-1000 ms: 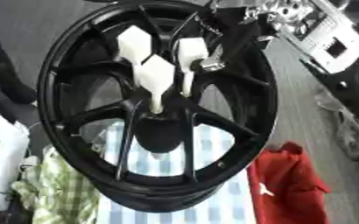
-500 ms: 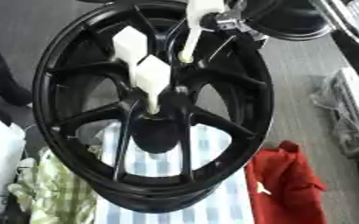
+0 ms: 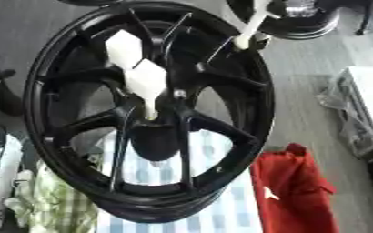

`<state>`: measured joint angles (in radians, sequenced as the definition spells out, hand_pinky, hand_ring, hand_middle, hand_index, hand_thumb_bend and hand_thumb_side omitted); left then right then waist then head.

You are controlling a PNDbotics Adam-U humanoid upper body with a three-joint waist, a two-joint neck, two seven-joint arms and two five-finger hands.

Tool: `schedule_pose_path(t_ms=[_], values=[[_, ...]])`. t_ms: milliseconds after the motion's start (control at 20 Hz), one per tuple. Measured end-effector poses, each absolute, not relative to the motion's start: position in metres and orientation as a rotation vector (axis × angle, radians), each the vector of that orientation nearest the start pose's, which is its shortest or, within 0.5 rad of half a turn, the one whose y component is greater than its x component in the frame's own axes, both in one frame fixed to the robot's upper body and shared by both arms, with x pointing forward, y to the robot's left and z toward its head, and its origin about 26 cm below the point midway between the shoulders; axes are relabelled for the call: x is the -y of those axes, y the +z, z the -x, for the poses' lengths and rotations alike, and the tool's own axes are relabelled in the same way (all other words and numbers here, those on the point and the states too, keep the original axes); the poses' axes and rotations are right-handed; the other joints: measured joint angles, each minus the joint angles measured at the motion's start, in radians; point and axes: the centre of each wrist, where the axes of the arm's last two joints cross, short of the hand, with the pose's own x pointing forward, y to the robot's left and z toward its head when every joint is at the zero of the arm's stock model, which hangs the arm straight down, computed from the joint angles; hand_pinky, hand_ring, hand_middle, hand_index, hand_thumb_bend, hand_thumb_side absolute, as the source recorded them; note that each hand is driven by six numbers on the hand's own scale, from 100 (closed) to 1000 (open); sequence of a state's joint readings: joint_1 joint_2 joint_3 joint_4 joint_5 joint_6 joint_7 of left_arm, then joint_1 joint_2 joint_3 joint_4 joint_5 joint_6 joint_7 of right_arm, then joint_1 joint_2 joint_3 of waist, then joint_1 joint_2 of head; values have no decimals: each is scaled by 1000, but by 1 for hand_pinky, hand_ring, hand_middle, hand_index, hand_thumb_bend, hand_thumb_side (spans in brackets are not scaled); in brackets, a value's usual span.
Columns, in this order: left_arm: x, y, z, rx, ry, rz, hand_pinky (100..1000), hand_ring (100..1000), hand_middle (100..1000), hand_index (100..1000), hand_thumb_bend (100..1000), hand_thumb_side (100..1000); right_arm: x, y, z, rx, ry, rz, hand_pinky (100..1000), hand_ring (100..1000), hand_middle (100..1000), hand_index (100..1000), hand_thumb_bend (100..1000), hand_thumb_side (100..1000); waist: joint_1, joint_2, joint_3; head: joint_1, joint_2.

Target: Pull the pin out of the wheel hub.

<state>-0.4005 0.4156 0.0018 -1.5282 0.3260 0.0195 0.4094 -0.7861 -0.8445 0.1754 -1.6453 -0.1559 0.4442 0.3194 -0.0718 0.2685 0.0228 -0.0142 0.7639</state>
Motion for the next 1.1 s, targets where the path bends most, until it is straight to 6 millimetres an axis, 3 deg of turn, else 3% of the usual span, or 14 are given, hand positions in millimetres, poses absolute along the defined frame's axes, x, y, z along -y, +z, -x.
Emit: schedule_pose_path(t_ms=[300, 550, 700, 850, 950, 1000, 1100], values=[[-316, 139, -366, 1912, 271, -294, 694, 889, 816, 771, 346, 731, 392, 326, -350, 1645, 627, 541, 809, 618, 475, 483, 262, 100, 16, 19, -38, 41, -6], [-321, 142, -366, 1919, 288, -309, 695, 890, 817, 771, 345, 731, 451, 293, -342, 1593, 394, 623, 812, 640, 497, 507, 293, 100, 20, 26, -51, 59, -11], [-321, 143, -366, 1919, 290, -310, 695, 891, 817, 771, 345, 731, 472, 260, -336, 1570, 276, 662, 813, 649, 502, 514, 315, 100, 25, 31, -48, 65, -12], [-320, 144, -367, 1924, 289, -307, 695, 891, 817, 771, 344, 731, 483, 225, -327, 1532, 190, 702, 823, 696, 554, 571, 392, 100, 24, 32, -39, 64, -19], [-320, 145, -367, 1925, 288, -306, 695, 892, 817, 771, 345, 730, 489, 203, -318, 1493, 164, 731, 864, 807, 718, 737, 503, 100, 21, 32, -31, 62, -20], [-319, 146, -367, 1927, 288, -305, 695, 892, 817, 771, 345, 730, 492, 192, -313, 1472, 161, 742, 887, 857, 782, 813, 553, 144, 19, 32, -27, 59, -20], [-319, 147, -368, 1929, 285, -302, 695, 892, 817, 771, 346, 730, 496, 177, -303, 1444, 176, 758, 908, 899, 827, 854, 577, 144, 18, 32, -21, 55, -20]])
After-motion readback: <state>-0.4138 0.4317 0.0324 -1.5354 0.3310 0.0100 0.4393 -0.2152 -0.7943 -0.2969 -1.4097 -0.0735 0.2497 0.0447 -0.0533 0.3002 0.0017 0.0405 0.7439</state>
